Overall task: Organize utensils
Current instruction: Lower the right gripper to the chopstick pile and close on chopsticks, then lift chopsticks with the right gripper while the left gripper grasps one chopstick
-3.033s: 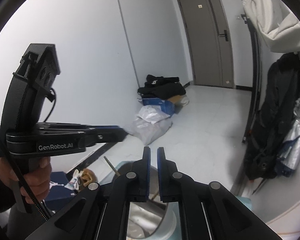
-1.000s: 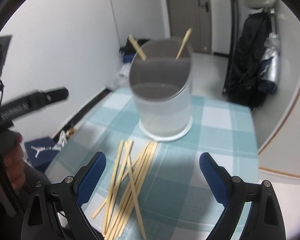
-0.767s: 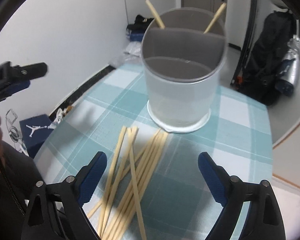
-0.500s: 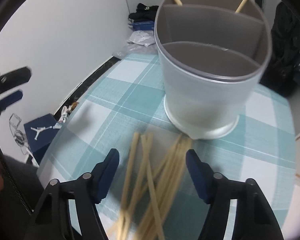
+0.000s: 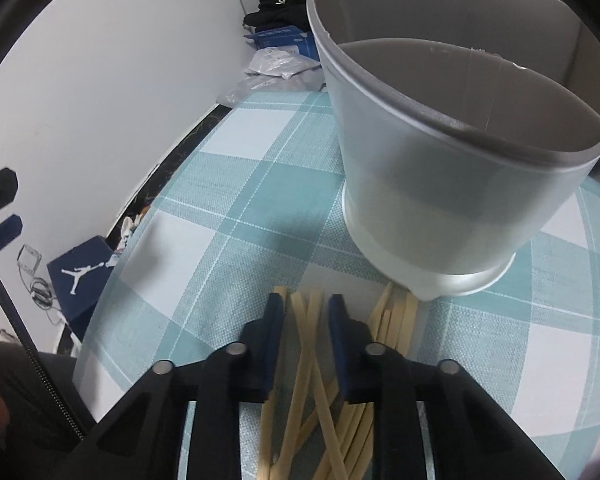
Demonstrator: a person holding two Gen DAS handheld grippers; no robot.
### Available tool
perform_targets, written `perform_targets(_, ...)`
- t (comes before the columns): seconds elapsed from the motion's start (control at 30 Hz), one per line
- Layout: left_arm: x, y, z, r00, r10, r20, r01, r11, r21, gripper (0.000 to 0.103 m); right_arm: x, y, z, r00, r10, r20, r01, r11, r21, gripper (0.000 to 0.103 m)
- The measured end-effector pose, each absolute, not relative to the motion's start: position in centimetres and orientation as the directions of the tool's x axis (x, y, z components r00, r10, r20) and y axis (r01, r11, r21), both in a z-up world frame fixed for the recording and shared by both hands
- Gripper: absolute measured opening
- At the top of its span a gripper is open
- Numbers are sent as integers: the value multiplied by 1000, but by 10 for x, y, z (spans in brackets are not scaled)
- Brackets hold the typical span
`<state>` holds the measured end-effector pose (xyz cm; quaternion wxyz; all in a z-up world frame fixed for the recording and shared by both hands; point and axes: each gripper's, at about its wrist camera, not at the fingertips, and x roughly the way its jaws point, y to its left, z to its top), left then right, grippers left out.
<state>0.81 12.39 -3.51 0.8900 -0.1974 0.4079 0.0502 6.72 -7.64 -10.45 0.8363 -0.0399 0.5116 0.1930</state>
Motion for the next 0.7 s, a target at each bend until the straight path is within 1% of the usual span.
perform_targets(0.07,8,124,-35,664,-70,-744,-249,918,-308,92,68,-78,-103,406,294,-865,-363,921,143,15)
perform_targets(0.13,9,123,-34,665,-67,-744,-247,920,-304,92,69,-79,-102,405,296,-865,-358,922,148,8)
perform_targets(0.47,10,125,-33,663,-54,-747,-248,926,-286,92,70,-79,-102,400,298,-867,-358,921,152,7)
perform_targets(0.7,12,122,-38,647,-49,-761,-248,930,-271,92,65,-91,-85,427,327,-843,-346,920,182,6)
